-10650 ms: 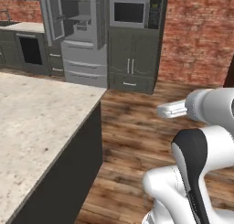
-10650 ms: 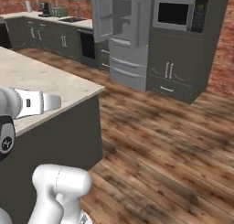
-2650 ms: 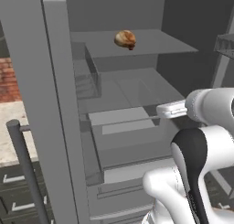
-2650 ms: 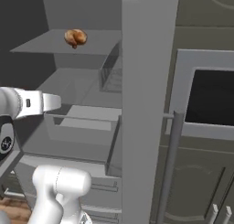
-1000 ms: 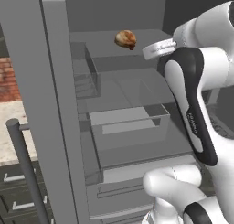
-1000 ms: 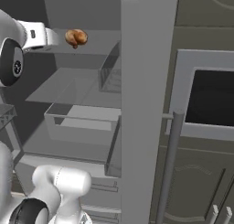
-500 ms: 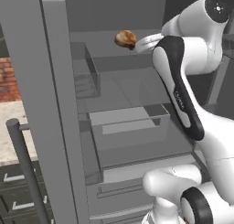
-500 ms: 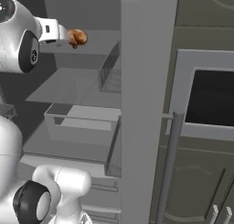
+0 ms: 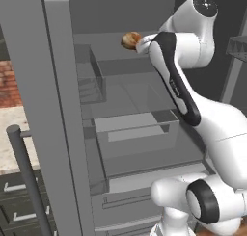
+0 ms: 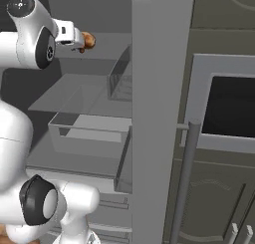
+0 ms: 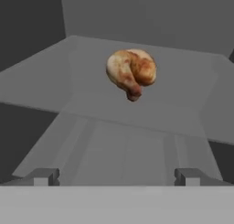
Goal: Gather the avocado and squash from the fridge and place them on a tray on the dining counter. Then gather the chicken drumsticks from the fridge and place them on the other tray.
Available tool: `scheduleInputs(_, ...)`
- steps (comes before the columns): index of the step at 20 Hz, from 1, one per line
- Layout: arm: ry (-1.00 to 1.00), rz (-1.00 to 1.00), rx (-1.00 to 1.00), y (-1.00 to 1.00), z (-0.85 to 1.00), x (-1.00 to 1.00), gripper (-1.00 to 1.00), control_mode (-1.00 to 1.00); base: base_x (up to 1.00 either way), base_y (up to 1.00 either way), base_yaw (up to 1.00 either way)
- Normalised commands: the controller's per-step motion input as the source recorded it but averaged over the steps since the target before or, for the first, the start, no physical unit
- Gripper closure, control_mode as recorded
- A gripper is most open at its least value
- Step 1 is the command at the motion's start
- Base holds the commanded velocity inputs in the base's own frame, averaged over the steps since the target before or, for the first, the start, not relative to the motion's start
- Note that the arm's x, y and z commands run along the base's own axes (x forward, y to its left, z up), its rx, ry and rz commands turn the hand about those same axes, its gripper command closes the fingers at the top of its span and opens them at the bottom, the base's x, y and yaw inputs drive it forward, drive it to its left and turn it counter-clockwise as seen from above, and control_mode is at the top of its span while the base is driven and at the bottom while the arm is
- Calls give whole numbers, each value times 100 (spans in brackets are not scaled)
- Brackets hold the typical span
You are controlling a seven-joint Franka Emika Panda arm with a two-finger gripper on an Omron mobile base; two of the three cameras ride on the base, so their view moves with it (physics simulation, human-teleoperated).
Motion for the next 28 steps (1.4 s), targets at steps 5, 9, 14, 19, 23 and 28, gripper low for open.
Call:
scheduleInputs(5, 2, -5, 0, 12, -19, 52, -100, -100, 0, 0, 0)
scheduleInputs(9, 4, -3, 0, 9, -19, 47, -100, -100, 0, 0, 0)
scheduleInputs(14, 5, -1, 0, 0, -9, 50, -100, -100, 0, 0, 0)
scheduleInputs(19, 4, -1, 0, 0, -5, 50, -100, -100, 0, 0, 0)
scheduleInputs(23, 4, 0, 0, 0, -6, 48, -100, -100, 0, 0, 0)
scheduleInputs(28, 5, 0, 0, 2, -9, 46, -100, -100, 0, 0, 0)
